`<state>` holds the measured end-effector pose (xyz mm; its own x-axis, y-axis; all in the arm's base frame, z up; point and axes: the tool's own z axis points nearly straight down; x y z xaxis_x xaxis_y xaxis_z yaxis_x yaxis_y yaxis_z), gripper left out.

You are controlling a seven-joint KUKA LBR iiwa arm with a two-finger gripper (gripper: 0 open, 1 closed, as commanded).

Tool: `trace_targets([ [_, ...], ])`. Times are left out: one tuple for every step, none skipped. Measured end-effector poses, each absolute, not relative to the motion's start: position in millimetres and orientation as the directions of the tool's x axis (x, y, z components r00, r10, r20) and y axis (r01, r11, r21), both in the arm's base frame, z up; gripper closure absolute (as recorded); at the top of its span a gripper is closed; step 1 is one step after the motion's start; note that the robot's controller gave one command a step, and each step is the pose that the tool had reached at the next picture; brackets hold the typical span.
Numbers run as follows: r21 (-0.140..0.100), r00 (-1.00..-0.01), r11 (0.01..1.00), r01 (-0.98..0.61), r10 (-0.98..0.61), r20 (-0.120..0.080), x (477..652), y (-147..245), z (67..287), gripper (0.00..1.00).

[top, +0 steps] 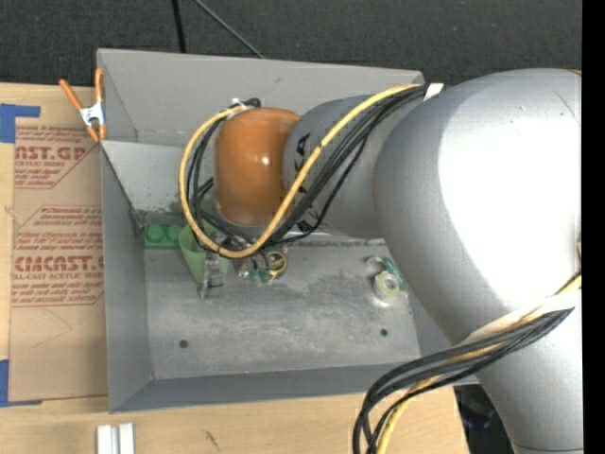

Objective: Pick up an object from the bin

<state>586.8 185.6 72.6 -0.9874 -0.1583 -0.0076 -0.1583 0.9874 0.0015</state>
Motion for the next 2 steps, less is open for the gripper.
trace_targets([
  [0.001, -0.987, 0.987, -0.159, -0.159, -0.004, 587.6, 187, 97, 1.00],
  [0.001, -0.987, 0.987, -0.160, -0.160, -0.004, 588.4, 188, 125, 1.00],
])
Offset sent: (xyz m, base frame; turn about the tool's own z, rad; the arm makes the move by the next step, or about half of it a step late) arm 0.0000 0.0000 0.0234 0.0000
